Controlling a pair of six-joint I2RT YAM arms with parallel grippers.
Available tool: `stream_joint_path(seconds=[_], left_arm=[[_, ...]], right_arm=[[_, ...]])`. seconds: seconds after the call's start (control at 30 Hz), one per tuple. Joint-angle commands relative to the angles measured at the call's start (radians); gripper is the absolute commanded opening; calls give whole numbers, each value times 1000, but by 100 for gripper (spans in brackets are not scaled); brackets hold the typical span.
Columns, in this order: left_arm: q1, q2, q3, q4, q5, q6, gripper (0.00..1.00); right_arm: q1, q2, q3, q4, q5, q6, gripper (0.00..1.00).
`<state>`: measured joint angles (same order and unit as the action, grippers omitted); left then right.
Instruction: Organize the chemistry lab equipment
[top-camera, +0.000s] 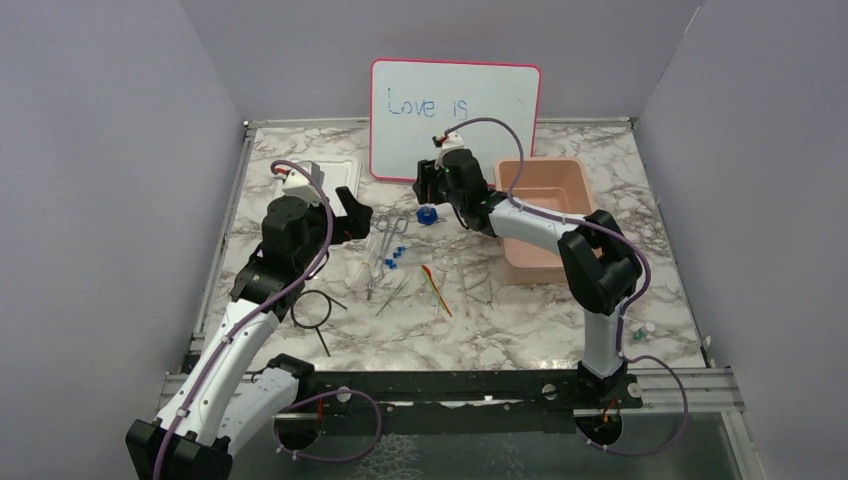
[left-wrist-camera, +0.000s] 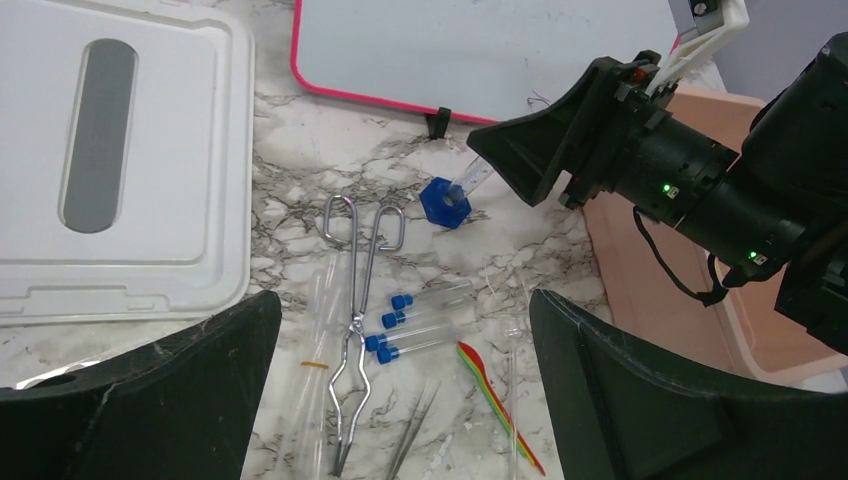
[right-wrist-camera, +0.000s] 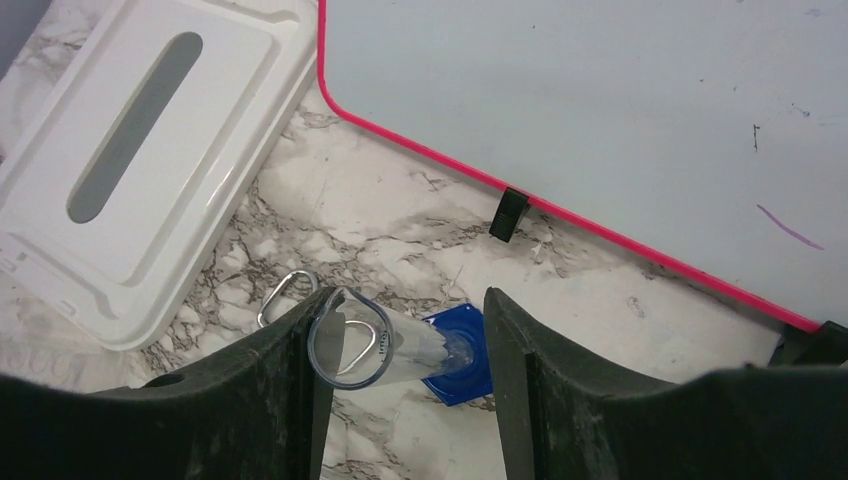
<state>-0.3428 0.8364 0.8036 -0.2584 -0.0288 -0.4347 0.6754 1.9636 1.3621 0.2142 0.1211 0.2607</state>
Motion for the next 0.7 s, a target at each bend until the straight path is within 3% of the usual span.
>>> stream_joint_path(seconds=[0.0,0.13,0.33,0.5,0.67], left_arm=[[-5,7,-13,24,23,-12,97],[-5,28,-17,-1,13,-20,95],[-5,51,-8,-11,28,-29,94],[-5,59,-3,-13,78,-21,94],[-5,61,-7,35,172,1,94]], right_arm=[[10,-10,7,69,31,-18,58],[9,-33,-9,74,16,-36,51],[10,-22,32,46,21,-72,31],[9,-60,60,7,22,-98,27],[7,-166,107,-135,-55,-123,25]])
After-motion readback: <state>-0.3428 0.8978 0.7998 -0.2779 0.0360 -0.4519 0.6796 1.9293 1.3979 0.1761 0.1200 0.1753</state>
